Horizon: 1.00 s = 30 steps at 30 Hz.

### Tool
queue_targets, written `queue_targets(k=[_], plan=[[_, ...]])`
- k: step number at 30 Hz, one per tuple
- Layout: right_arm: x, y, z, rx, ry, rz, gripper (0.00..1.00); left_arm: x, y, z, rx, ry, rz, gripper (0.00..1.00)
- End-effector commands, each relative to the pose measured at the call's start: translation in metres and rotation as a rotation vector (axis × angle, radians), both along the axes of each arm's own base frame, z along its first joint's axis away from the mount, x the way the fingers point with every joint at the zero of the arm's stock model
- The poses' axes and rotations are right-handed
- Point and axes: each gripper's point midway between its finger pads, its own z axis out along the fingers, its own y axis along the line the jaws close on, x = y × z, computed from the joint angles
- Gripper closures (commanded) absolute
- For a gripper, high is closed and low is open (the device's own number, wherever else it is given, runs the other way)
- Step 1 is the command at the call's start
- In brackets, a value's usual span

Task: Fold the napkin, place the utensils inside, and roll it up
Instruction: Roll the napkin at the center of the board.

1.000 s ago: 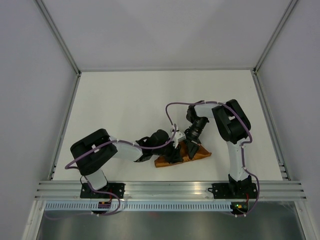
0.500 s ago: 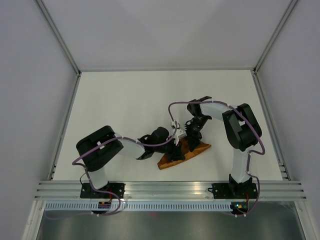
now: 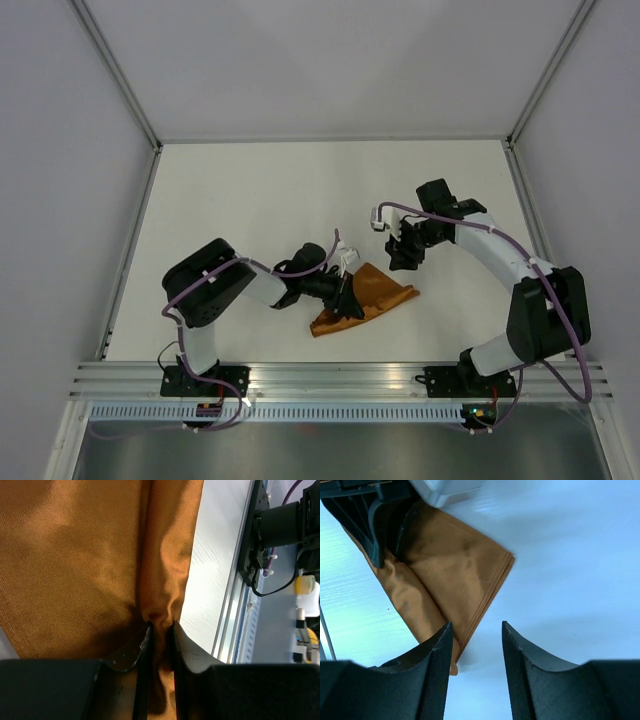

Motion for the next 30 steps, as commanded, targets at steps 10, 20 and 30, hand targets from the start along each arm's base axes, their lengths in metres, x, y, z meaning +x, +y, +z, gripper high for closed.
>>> queue_targets(k=[10,20,30], plan=[[-0.039,0.002,-0.004,0.057,-0.324,0.101,0.46,-0.015,0.042,-0.058,0.303,0.445,0.087,0.98],[-0.09,0.027,-0.047,-0.018,-0.443,0.278,0.44,-0.021,0.056,-0.076,0.407,0.542,0.093,0.98],[-0.091,0.035,-0.062,-0.064,-0.577,0.294,0.42,-0.022,0.058,-0.079,0.419,0.557,0.076,0.98]])
